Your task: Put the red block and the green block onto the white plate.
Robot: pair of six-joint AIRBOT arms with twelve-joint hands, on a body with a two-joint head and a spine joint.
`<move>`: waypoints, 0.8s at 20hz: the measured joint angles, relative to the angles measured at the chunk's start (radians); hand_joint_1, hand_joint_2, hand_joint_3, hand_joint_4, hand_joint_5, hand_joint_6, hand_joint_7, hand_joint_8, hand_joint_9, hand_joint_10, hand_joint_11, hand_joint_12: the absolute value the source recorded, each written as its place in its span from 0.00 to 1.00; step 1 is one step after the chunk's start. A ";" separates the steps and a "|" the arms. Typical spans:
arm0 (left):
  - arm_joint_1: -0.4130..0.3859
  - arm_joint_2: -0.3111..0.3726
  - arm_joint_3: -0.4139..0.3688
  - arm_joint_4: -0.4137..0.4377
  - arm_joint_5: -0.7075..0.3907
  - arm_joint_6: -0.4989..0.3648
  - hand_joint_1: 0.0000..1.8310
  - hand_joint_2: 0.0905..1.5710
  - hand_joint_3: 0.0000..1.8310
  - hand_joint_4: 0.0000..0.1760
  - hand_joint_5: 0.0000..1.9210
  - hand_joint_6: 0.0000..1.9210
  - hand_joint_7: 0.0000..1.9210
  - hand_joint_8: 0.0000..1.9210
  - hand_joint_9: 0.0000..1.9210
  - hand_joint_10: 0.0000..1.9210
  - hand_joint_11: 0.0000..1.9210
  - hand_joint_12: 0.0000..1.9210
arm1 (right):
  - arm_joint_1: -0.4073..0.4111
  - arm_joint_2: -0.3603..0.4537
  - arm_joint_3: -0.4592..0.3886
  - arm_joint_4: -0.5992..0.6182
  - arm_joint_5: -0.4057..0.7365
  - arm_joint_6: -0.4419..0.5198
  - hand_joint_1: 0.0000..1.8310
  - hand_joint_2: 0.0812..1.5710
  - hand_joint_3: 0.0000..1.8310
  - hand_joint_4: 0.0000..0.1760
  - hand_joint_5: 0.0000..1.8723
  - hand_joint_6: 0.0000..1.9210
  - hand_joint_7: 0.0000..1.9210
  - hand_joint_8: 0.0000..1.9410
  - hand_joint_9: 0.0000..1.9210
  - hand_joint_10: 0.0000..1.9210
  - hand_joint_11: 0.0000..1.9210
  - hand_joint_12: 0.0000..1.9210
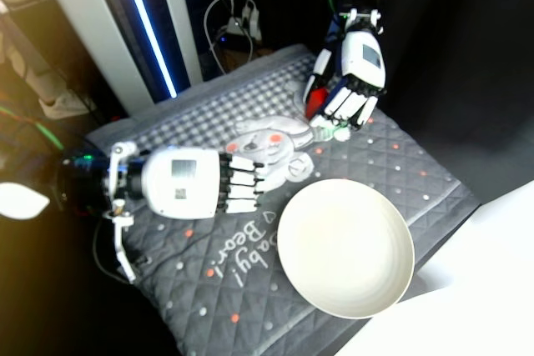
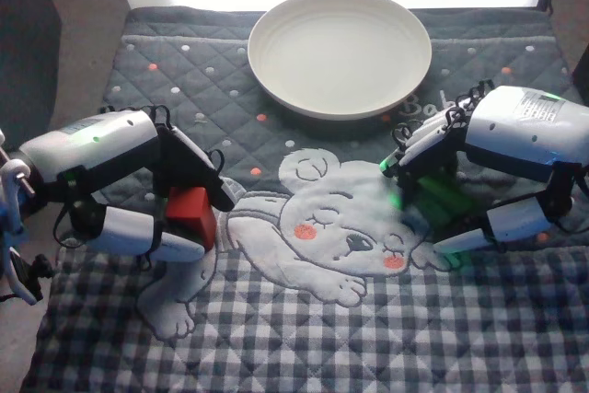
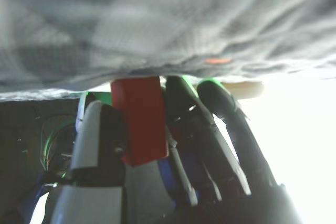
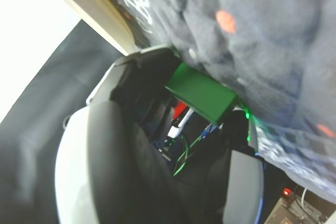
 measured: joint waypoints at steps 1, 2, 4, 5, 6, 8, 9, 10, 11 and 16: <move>0.000 0.000 0.000 0.000 0.000 0.001 0.70 0.64 0.00 0.00 0.71 0.04 0.57 0.53 0.51 0.42 0.32 0.81 | 0.000 0.001 0.000 0.000 0.000 0.001 0.71 0.68 0.00 0.00 0.51 0.41 0.57 0.50 0.56 0.52 0.47 0.72; 0.000 0.000 0.000 -0.001 0.000 0.000 0.70 0.65 0.00 0.00 0.70 0.03 0.55 0.58 0.48 0.50 0.31 0.86 | 0.000 0.001 0.000 0.000 0.001 0.000 0.76 0.65 0.00 0.00 0.54 0.37 0.61 0.36 0.58 0.54 0.47 0.67; 0.000 0.000 0.000 -0.002 -0.002 0.001 0.71 0.64 0.00 0.00 0.71 0.02 0.57 0.54 0.52 0.49 0.37 0.82 | 0.000 0.001 0.000 0.003 0.006 -0.001 0.76 0.67 0.00 0.00 0.58 0.32 0.54 0.47 0.52 0.62 0.46 0.68; 0.000 0.000 0.000 -0.004 -0.003 0.001 0.71 0.64 0.00 0.00 0.71 0.02 0.57 0.54 0.52 0.49 0.37 0.82 | 0.000 0.003 0.000 0.003 0.007 -0.001 0.76 0.67 0.00 0.00 0.58 0.32 0.54 0.47 0.52 0.62 0.46 0.68; 0.000 0.000 0.000 -0.005 -0.005 0.002 0.70 0.64 0.00 0.00 0.72 0.02 0.57 0.54 0.51 0.49 0.35 0.83 | 0.000 0.003 0.000 0.003 0.008 -0.001 0.76 0.66 0.00 0.00 0.58 0.32 0.55 0.44 0.52 0.62 0.46 0.68; 0.001 0.000 0.000 -0.008 -0.009 0.003 0.70 0.64 0.00 0.00 0.72 0.01 0.57 0.53 0.51 0.50 0.35 0.86 | 0.000 0.003 -0.004 0.003 0.011 -0.002 0.76 0.66 0.00 0.00 0.56 0.39 0.59 0.34 0.54 0.60 0.46 0.64; 0.000 0.000 0.001 -0.009 -0.012 0.003 0.70 0.64 0.00 0.00 0.72 0.01 0.56 0.54 0.51 0.50 0.36 0.86 | 0.000 0.003 -0.005 0.003 0.014 -0.003 0.76 0.65 0.00 0.00 0.59 0.36 0.60 0.31 0.54 0.58 0.46 0.62; -0.001 0.000 0.001 -0.009 -0.013 0.003 0.70 0.64 0.00 0.00 0.72 0.01 0.56 0.54 0.51 0.49 0.37 0.84 | 0.000 0.003 -0.005 0.003 0.018 -0.003 0.71 0.65 0.00 0.00 0.69 0.17 0.54 0.51 0.50 0.60 0.42 0.78; -0.002 0.000 0.002 -0.008 -0.018 0.003 0.70 0.65 0.00 0.00 0.72 0.01 0.55 0.57 0.50 0.50 0.36 0.84 | 0.000 0.003 -0.005 0.006 0.022 -0.003 0.70 0.67 0.00 0.00 0.72 0.07 0.49 0.63 0.45 0.69 0.41 0.88; -0.043 -0.011 0.023 -0.014 -0.060 0.006 0.70 0.63 0.00 0.00 0.73 0.03 0.60 0.46 0.53 0.41 0.39 0.75 | -0.001 0.005 -0.005 0.039 0.071 -0.006 0.77 0.64 0.00 0.00 0.54 0.41 0.69 0.13 0.60 0.50 0.53 0.47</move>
